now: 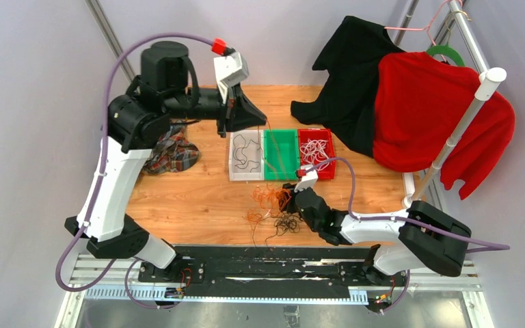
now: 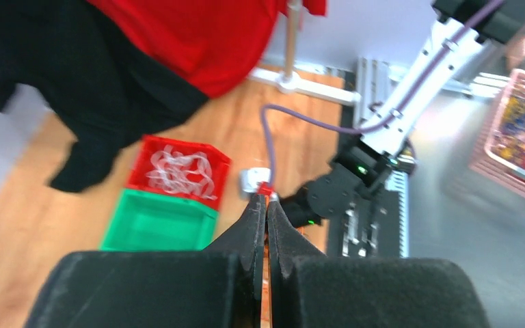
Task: Untangle the cables
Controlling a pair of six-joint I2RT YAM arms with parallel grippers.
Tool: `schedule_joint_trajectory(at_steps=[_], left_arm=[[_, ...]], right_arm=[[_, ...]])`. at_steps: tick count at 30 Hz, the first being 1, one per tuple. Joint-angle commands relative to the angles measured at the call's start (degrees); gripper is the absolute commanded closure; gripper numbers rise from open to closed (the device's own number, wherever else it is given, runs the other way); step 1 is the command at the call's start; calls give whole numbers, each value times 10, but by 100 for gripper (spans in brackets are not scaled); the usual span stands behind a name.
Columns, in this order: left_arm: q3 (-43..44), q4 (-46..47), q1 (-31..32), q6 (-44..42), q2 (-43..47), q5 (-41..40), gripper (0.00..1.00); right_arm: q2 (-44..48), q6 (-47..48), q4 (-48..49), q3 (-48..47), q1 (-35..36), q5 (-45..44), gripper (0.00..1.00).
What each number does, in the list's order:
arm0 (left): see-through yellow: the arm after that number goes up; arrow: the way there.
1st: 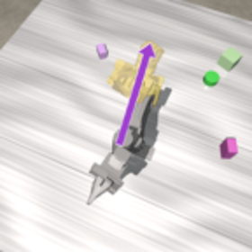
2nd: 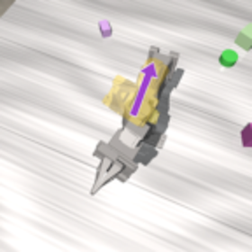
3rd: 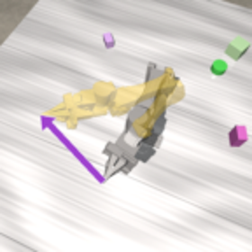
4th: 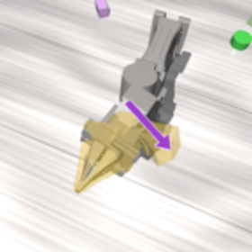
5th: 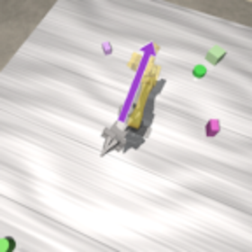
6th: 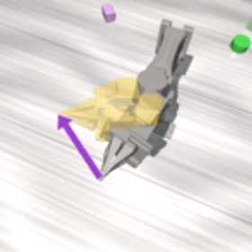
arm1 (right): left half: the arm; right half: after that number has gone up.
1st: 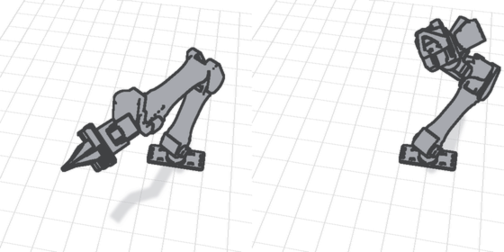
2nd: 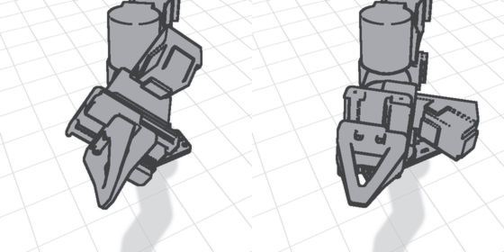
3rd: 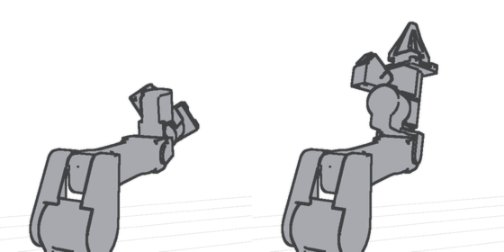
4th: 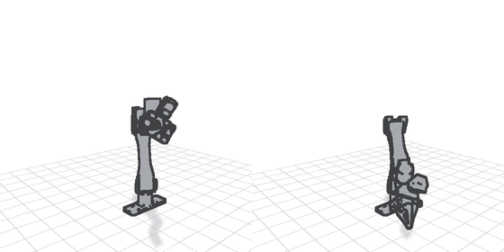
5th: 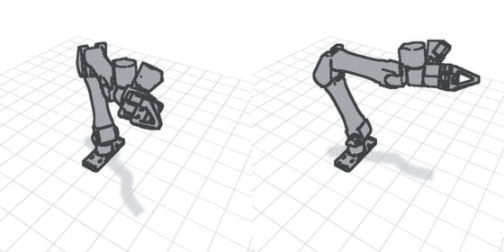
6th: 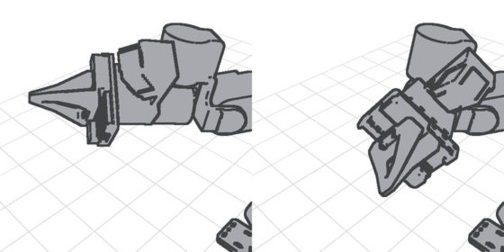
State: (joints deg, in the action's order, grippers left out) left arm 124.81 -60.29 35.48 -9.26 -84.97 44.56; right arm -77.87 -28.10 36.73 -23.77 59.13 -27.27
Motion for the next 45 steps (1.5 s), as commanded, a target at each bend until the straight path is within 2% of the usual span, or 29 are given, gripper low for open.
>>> schedule_joint_trajectory(at_steps=[1,7,15,20,26,32,37,39,42,45], left_arm=[[91,17,2,-25,-16,-83,100],[167,35,2,-72,-29,-185,100],[99,238,2,-100,30,-351,99],[126,266,2,-132,21,-420,99],[109,328,-1,-231,25,-522,100],[52,321,-4,-227,50,-485,100],[43,261,-3,-206,49,-429,99],[56,282,-3,-218,44,-458,100],[64,359,-4,-266,43,-511,100],[110,404,-4,-311,26,-541,100]], right_arm=[[17,-32,-2,43,7,-40,48],[43,-26,-10,67,8,-67,41],[71,-9,-14,77,10,-79,35],[95,28,6,89,20,-99,33],[151,67,0,106,21,-132,33],[183,91,-12,108,21,-144,33],[212,120,-28,96,21,-143,34],[220,127,-32,99,21,-150,34],[231,136,-37,107,21,-155,33],[233,131,-34,122,21,-155,32]])
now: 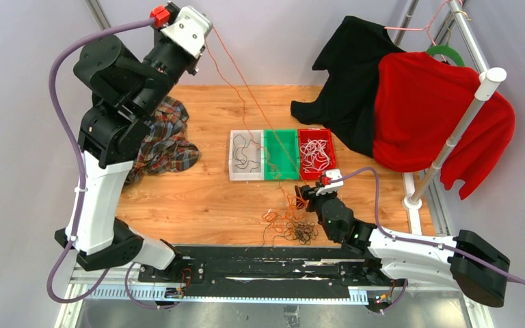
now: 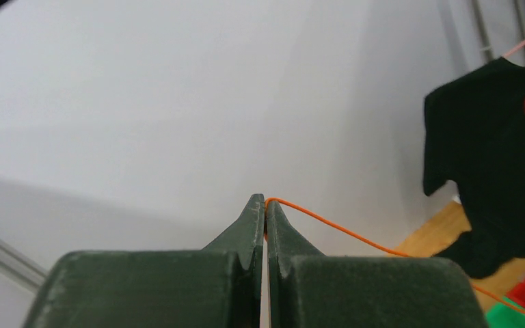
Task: Untangle the cables
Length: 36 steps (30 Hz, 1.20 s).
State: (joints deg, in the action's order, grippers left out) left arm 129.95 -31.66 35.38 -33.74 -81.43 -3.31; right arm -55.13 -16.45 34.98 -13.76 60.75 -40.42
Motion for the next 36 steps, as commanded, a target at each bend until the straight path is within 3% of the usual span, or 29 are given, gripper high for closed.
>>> schedule_joint_trajectory(at_steps=[1,4,15,22,28,36], left_arm=[[82,118,-3,-77,-19,-65,100],[120,114,-3,-86,-35,-58,100],[96,64,-3,-21,-27,18,100],[77,33,-3,7,-19,46,100],[66,31,-3,6,-9,45,100],[73,30,-2,14,0,59,100]], right_arm=[[4,13,-14,27,5,-23,32],[-2,15,-8,35,6,-23,31],[2,41,-19,19,6,-13,32],[1,102,-4,-87,6,98,31],[-113,150,34,-225,45,248,29],[-301,189,176,-310,53,261,27]])
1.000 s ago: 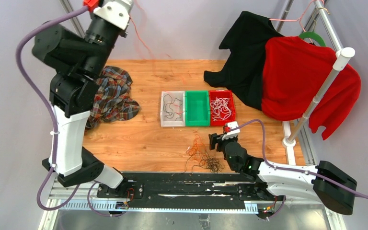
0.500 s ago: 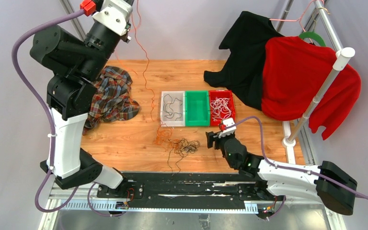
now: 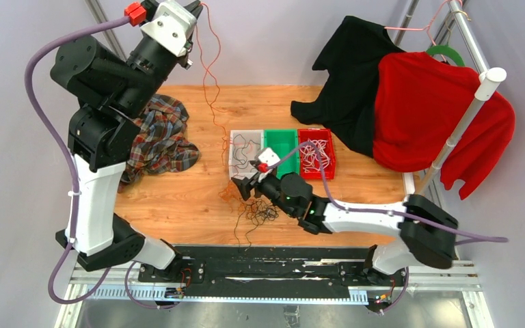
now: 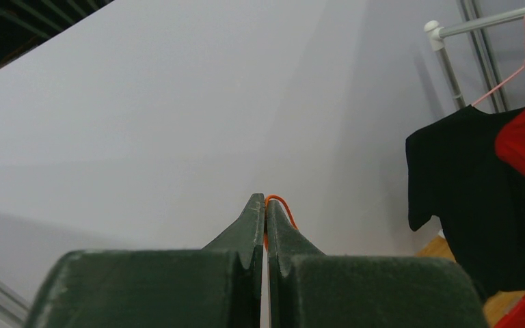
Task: Untangle the cables
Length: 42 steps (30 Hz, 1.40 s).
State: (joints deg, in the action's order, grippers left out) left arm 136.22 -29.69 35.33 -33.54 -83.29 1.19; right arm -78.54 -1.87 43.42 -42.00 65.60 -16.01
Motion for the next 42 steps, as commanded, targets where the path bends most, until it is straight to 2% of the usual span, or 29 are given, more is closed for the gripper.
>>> schedule_joint_trajectory(at_steps=[1,5,8,9,14,16,24,30,32,35,37,38,39,42], left_arm=[[12,10,-2,13,20,16,100],[20,11,-2,8,22,15,100],[24,11,-2,1,25,12,100],[23,11,-2,-2,27,11,100],[18,23,-2,-22,37,7,100],[19,35,-2,-30,37,2,100],[38,75,-1,-49,6,-14,100],[65,133,11,-85,-25,-48,100],[93,119,12,-81,-37,-35,100],[85,93,22,-69,-25,-17,100],[46,109,27,-67,-4,-11,100],[33,112,29,-65,4,-6,100],[34,105,29,-61,5,0,100],[64,73,29,-38,-3,21,100]], right_arm=[[-88,47,95,-46,3,21,28],[-171,41,97,-99,0,40,30],[-216,35,102,-120,-1,16,38],[-224,35,106,-120,-1,13,42],[-225,17,111,-76,0,2,79],[-214,13,118,-44,3,-8,87],[-185,-16,150,75,7,-61,99],[-189,-36,181,126,9,-84,99],[-189,-37,194,136,13,-90,99],[-155,-17,189,132,22,-120,87],[-130,8,177,122,22,-120,86],[-118,17,169,116,22,-120,82],[-106,23,161,110,22,-115,73],[-67,42,137,82,22,-82,40]])
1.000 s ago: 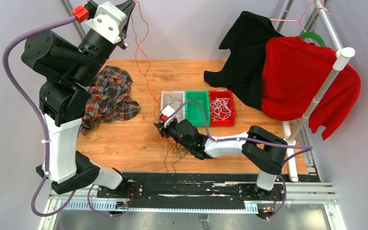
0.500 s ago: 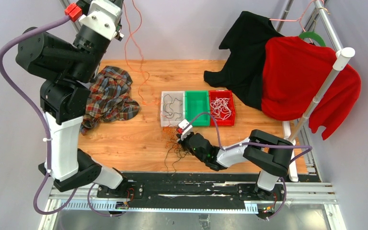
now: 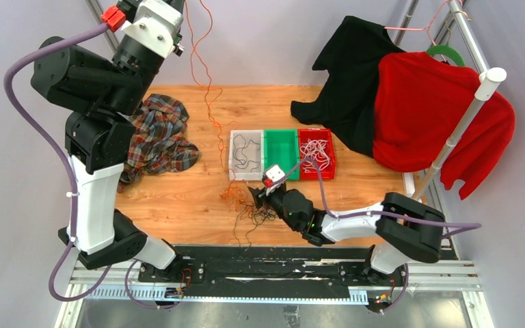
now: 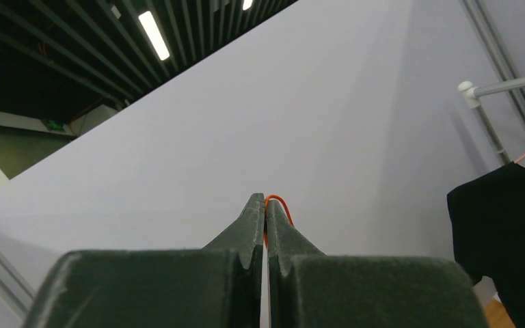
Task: Untangle the cables
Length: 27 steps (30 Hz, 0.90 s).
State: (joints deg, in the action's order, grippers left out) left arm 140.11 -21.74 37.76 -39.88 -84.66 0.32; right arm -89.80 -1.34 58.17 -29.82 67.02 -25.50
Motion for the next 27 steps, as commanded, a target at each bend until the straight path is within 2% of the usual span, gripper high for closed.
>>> schedule_joint_trajectory(at_steps=[1,8,17,24,25,27], left_arm=[[26,-13,6,31,12,36,100],[10,-22,6,52,23,47,100],[14,-22,6,61,28,51,100],[14,-15,6,63,32,49,100],[14,-14,6,62,33,49,100],[14,-11,6,59,34,49,100]], right_arm=[[57,42,-24,-59,7,29,32],[77,46,-81,-158,-5,151,28],[-7,28,-84,-245,-22,191,27],[-74,39,-57,-265,-28,118,54],[-78,38,-57,-264,-28,117,61],[-82,35,-57,-254,-29,117,84]])
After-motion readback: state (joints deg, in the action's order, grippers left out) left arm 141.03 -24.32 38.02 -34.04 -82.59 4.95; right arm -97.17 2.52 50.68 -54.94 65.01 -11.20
